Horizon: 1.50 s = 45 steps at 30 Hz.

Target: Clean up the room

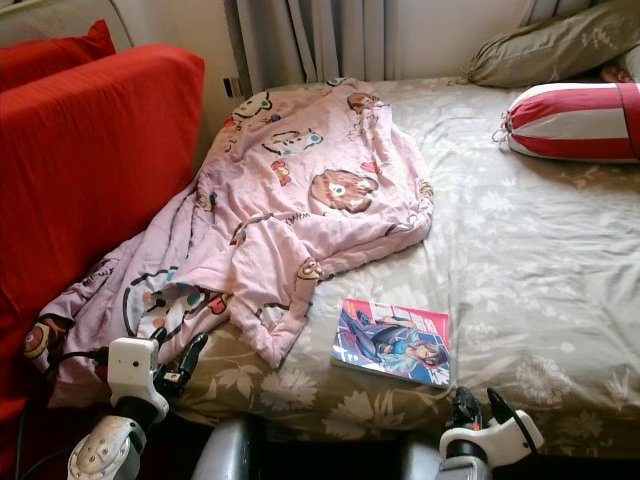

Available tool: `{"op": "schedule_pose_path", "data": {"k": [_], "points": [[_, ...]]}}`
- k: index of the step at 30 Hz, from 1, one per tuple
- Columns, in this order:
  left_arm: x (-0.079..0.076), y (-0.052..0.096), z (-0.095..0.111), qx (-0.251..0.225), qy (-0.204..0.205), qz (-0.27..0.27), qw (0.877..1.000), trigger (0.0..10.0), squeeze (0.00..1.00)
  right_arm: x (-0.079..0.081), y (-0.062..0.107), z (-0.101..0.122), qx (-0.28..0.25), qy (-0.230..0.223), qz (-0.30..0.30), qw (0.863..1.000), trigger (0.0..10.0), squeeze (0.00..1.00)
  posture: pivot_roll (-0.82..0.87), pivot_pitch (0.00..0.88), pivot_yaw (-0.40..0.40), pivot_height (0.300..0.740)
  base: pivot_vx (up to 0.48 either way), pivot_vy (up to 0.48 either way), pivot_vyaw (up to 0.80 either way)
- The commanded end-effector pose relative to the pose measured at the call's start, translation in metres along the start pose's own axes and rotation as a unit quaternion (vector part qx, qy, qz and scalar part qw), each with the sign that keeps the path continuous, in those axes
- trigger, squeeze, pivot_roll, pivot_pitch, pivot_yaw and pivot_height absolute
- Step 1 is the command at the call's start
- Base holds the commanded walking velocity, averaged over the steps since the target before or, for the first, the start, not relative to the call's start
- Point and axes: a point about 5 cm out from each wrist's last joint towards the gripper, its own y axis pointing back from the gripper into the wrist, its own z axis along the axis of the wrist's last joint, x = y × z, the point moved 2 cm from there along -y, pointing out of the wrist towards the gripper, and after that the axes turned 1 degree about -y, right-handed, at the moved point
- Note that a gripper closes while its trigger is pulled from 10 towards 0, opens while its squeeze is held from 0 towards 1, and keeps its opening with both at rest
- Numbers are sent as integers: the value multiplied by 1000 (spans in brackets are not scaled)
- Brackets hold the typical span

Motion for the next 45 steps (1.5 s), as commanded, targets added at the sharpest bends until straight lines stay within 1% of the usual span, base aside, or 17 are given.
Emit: {"op": "schedule_pose_path", "data": {"k": [1,4,6,7,8,9,10,11,12,17,19,20,21,23,29,37,45], "points": [[2,0,-2,3,-8,1,1000,10000,0,13,0,-2,3,30,34,999,10000,1000,93,0,73,570,0,0,0],[2,-1,-1,1,-8,0,1000,10000,0,32,-5,6,-9,76,82,994,10000,1000,92,0,75,570,0,0,0],[2,-3,-1,0,-8,0,1000,10000,0,43,-9,11,-18,86,99,991,10000,1000,89,0,77,570,0,0,0],[2,-6,2,-3,-8,0,1000,10000,0,66,-21,22,-37,122,130,983,10000,1000,87,0,80,570,0,0,0],[2,-8,3,-5,-8,-1,1000,10000,0,78,-26,26,-42,153,149,976,10000,1000,87,0,80,570,0,0,0],[2,-9,3,-6,-8,-1,1000,10000,0,85,-28,27,-45,175,161,970,10000,1000,86,0,80,570,0,0,0],[1,-12,5,-10,-8,-3,1000,10000,0,97,-33,27,-44,199,183,962,10000,439,85,0,80,570,0,0,0],[1,-12,5,-10,-8,-4,1000,10000,0,100,-34,27,-43,201,187,961,10000,439,85,0,80,570,0,0,0],[0,-13,6,-11,-8,-4,1000,10000,0,104,-36,26,-39,204,191,960,10000,0,85,0,80,570,0,0,0],[-1,-17,9,-16,-8,-6,1000,10000,0,108,-40,9,5,185,189,964,10000,0,88,0,76,570,0,0,0],[-2,-17,8,-16,-7,-6,1000,10000,0,100,-39,-9,50,148,167,974,10000,0,92,0,77,570,0,0,0],[-2,-17,8,-16,-7,-6,1000,10000,0,100,-39,-9,50,148,167,974,10000,0,92,0,77,570,0,0,0],[-2,-16,8,-15,-7,-6,1000,10000,0,96,-38,-15,65,138,157,976,10000,0,98,0,77,570,0,0,0],[0,-14,6,-14,-9,-5,1000,10000,0,94,-36,-23,80,138,154,975,10000,0,105,0,76,570,0,0,0],[3,-14,6,-11,-1,3,1000,10000,0,92,-31,-27,77,149,156,973,10000,0,98,0,79,570,0,0,0],[-1,-16,4,-8,4,-2,1000,10000,0,77,-28,-27,83,154,148,973,10000,0,91,0,80,570,0,166,0],[-1,-16,4,-7,5,-1,1000,10000,0,77,-26,-31,89,156,148,973,10000,0,93,0,80,570,0,271,0]]}}
